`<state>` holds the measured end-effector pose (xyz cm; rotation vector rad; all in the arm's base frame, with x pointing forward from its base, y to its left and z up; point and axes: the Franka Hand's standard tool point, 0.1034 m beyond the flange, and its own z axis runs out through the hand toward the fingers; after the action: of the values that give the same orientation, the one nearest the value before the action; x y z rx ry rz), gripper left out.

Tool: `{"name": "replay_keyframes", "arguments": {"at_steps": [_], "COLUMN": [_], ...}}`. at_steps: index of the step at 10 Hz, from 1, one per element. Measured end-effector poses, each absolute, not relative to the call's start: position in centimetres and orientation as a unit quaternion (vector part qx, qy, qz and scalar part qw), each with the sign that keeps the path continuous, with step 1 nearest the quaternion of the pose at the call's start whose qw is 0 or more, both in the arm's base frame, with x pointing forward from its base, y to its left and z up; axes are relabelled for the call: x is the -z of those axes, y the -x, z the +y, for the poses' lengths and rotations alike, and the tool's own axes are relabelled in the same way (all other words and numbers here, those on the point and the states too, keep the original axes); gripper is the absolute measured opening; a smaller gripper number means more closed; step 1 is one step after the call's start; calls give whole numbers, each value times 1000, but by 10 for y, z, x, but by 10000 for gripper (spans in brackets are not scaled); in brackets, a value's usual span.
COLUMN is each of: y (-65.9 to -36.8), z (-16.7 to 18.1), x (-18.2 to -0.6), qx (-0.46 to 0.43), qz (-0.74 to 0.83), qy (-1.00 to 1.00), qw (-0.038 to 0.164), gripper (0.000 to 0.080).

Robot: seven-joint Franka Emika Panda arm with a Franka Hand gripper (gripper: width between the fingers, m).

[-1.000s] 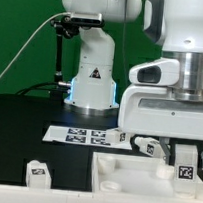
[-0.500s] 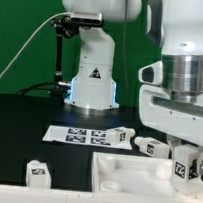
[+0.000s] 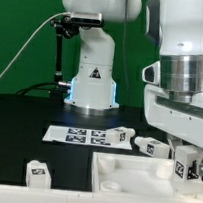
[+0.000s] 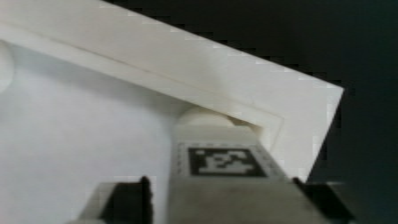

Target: Assemble one leg

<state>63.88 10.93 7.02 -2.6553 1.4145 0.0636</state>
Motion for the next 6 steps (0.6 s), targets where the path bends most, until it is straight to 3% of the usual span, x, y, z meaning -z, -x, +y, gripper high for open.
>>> {"name": "replay_keyframes", "arguments": {"at_steps": [1, 2, 6], "y": [-638, -634, -633], "z": [110, 111, 109], "x": [-72, -72, -71], "qx": [-18, -20, -14], "qz": [397, 315, 172], "qy": [915, 947, 984], "qw": [64, 55, 49], "gripper": [525, 622, 648]}}
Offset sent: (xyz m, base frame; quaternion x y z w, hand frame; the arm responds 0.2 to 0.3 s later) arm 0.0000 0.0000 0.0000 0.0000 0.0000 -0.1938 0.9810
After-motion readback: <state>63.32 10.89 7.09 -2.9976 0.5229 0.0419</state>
